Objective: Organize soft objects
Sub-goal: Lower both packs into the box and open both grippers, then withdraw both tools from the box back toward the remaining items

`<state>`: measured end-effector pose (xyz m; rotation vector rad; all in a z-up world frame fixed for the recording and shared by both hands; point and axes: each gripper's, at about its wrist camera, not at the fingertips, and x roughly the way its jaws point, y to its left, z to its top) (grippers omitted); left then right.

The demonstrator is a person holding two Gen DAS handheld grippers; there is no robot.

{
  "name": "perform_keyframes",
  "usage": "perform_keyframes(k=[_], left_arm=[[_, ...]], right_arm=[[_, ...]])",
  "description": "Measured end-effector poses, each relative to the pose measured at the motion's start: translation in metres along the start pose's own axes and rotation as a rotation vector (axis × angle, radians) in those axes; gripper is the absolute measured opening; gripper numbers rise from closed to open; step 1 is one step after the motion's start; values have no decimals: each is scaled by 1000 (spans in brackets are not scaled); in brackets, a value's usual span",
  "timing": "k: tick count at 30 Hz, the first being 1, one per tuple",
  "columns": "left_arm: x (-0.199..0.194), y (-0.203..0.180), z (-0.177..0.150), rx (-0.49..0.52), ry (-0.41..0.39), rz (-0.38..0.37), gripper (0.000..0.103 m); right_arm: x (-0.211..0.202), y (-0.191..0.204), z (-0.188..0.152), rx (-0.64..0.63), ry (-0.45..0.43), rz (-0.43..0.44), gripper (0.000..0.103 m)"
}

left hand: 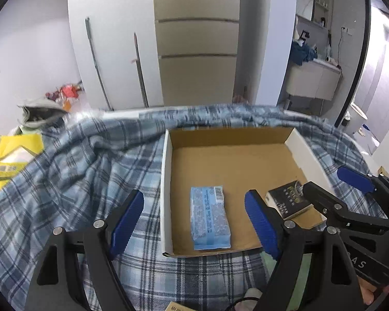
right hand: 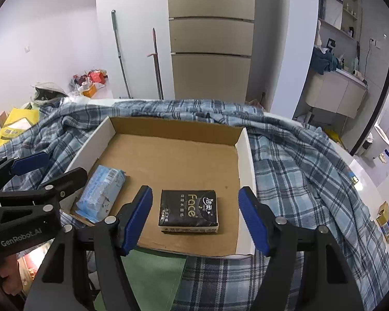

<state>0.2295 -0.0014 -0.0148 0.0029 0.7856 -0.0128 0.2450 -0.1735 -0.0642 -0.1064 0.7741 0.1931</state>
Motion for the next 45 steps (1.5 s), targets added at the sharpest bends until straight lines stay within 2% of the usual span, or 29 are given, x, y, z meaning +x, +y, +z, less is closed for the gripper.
perform_keyframes(k=[4,7,9,14,17,20,23,24,26,29,32,34,41,44,45], left_arm=[[-41,-1,9,0,-108,6,82],[-78,2,9,-33,-189,-13,82],[-98,1,6,-28,-239,6,82],[-160,-6,-15,2,-378,2,82],[-190,-8,-29,14,-433,-13,82],[-213,-11,-46,32,-470,-14,82],[-224,-10,-69,48,-482,-20,82],[-223,-9,-75,48,-483,-16,82],[-217,-8,-90,52,-483,-8,82],[-206,-2,-106,21,-471,-29,82],[-197,0,-118,16,-472,-44,82],[-191,0,-124,17,-460,-50,82],[-159,1,-134,17,-404,-52,82],[-145,2,-137,29,-360,-3,82],[-145,4,-138,20,-356,-13,82]], right_arm=[[-26,-1,9,-5,-58,0,68],[-57,-4,15,8,-128,-8,68],[-83,-7,16,15,-191,-26,68],[-137,-13,9,21,-307,-32,70],[-162,-10,0,-7,-347,-16,71],[-181,-2,-14,-55,-387,-40,71],[-192,-3,-31,-23,-398,-14,71],[-194,-3,-37,-14,-409,-30,71],[-197,-2,-49,-11,-427,-50,71],[-192,-4,-66,17,-417,-32,71],[-174,-3,-78,42,-360,2,71],[-158,-1,-89,53,-305,-9,71],[-125,6,-109,20,-216,-6,71],[-116,6,-114,18,-182,12,71],[-113,4,-115,25,-170,19,71]])
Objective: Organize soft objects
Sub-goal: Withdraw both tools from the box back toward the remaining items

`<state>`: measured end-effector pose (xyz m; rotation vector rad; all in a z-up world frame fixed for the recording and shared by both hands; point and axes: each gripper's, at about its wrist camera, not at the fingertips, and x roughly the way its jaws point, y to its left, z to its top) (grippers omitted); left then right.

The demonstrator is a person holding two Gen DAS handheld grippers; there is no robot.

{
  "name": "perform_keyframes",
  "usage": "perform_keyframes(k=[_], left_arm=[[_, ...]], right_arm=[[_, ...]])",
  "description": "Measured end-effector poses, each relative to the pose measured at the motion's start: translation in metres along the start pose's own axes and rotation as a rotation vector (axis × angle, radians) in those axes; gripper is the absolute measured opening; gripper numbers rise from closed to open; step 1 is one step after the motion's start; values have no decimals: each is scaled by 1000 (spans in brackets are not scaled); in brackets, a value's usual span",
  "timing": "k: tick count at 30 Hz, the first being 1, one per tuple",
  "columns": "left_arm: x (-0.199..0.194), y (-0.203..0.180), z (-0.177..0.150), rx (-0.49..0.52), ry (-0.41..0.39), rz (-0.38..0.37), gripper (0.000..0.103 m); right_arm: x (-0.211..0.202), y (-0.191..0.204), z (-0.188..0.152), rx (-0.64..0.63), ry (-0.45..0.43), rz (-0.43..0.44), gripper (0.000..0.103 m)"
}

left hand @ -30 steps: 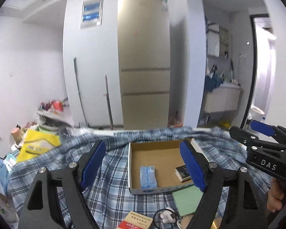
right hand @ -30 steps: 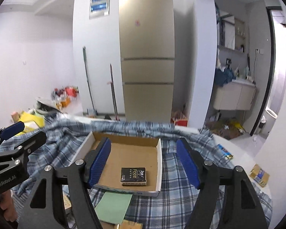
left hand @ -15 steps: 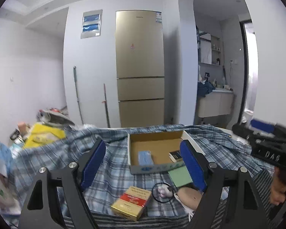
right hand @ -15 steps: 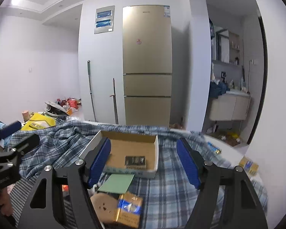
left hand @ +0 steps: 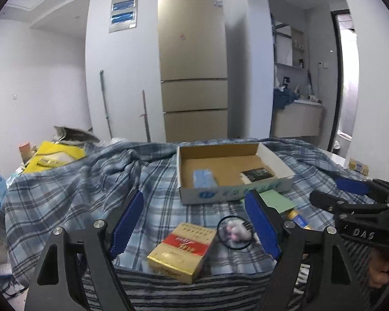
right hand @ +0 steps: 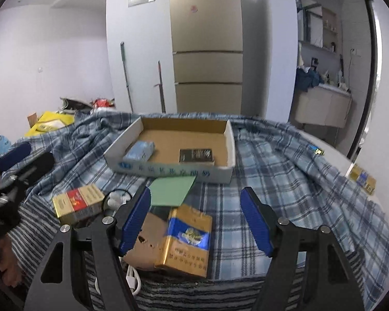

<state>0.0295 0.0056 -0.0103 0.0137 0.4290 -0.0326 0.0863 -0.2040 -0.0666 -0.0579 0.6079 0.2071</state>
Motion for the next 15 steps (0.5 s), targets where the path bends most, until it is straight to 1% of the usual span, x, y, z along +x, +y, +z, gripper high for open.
perform_keyframes(k=[1,5,9,15], left_arm=[[0,3,-1,-15,6,-19,82],[7,4,-2,-18,31,-24,82],[9,4,-2,-18,29,-25,82],[12,3,-4,-17,51,-28,82]], right_arm=[[1,-2,-1,11,8,2,71],[9,-10,-4,53,47,7,71],[12,-15,-5,83,70,20,71],[20,-15,-7,97,125,91,71]])
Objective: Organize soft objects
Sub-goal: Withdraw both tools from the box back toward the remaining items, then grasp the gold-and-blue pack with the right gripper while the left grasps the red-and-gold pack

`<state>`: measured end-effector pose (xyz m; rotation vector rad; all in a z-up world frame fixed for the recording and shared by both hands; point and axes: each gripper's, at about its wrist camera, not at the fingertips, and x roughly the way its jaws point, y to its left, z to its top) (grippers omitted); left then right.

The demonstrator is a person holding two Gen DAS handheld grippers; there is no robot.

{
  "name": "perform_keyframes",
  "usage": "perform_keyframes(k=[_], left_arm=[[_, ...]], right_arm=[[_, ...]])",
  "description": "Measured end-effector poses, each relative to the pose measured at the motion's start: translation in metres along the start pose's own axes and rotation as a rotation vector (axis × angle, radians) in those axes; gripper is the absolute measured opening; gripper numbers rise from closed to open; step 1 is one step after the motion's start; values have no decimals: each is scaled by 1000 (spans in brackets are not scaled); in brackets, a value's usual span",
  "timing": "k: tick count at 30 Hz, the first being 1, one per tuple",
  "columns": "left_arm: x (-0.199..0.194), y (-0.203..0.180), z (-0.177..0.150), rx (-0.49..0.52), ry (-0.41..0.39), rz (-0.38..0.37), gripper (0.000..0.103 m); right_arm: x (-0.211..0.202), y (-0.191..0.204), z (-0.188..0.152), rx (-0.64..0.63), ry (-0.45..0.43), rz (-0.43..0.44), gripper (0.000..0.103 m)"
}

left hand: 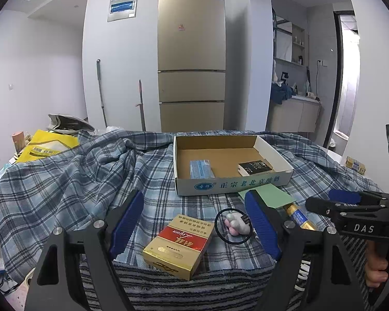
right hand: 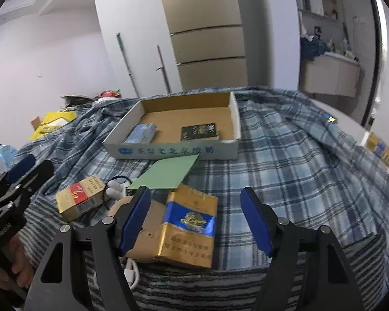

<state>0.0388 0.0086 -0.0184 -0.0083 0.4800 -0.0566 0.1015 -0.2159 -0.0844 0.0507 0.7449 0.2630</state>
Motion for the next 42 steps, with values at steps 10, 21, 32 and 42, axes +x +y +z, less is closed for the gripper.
perform_keyframes(k=[10,21,32,42], left_arm=[[4,-5,0,22,16,-3,82],[-1,-3,0,15,7,-15,82],[-3,-6,3,27,2,-15,82],[-8,22,26,106,42,-39,82]], right_arm=[[33,-11,-7,59,173,3,71],[45,-10,-10,51,236,0,61],[33,-3,-8,9,173,-14,51],[6,25,-3,-130,9,11,52]])
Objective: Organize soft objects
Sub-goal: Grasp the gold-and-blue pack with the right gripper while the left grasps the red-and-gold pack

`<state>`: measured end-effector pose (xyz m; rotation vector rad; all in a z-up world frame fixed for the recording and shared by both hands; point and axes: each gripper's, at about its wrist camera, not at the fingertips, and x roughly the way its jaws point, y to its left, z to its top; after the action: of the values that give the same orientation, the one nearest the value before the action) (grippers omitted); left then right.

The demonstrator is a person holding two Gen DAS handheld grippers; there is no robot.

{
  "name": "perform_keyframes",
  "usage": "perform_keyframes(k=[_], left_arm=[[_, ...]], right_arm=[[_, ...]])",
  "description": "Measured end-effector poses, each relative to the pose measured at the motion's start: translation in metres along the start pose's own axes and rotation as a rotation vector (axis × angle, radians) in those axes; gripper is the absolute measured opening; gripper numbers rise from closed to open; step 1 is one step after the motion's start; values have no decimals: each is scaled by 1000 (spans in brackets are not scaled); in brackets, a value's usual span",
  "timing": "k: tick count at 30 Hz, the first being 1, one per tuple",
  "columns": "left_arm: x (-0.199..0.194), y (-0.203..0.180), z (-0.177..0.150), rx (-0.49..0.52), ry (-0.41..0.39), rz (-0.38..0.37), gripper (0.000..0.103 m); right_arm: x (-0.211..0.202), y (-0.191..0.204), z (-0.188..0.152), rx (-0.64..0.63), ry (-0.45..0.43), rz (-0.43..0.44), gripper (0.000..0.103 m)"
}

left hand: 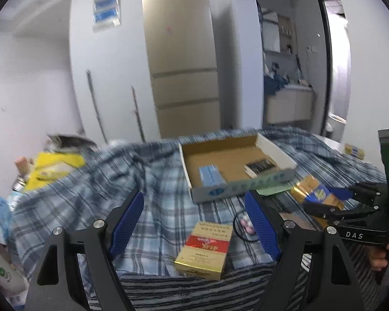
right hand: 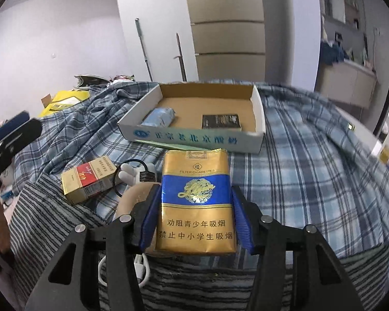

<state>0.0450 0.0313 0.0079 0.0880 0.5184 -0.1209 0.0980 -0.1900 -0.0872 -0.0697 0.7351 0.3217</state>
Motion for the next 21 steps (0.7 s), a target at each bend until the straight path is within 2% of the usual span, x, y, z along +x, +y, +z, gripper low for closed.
perform_keyframes(k=[3,7,11,14,21], left_arm=[[19,3,0,21,76,-54,82],[45,-1,-9,43,135,-139,82],[67,-9,-18,107,213,-146,82],[83,-6,-26,104,295,-110,82],[100,3,-38,57,399,-208,82]], right_arm=[[-2,4,0,-21,-8,-7,52],[0,4,0,-24,-1,-8,52],[2,5,-1,-29,9,-5,52],[7,10,-2,-50,33,-5,53],[9,11,-4,-54,43,-9,53]])
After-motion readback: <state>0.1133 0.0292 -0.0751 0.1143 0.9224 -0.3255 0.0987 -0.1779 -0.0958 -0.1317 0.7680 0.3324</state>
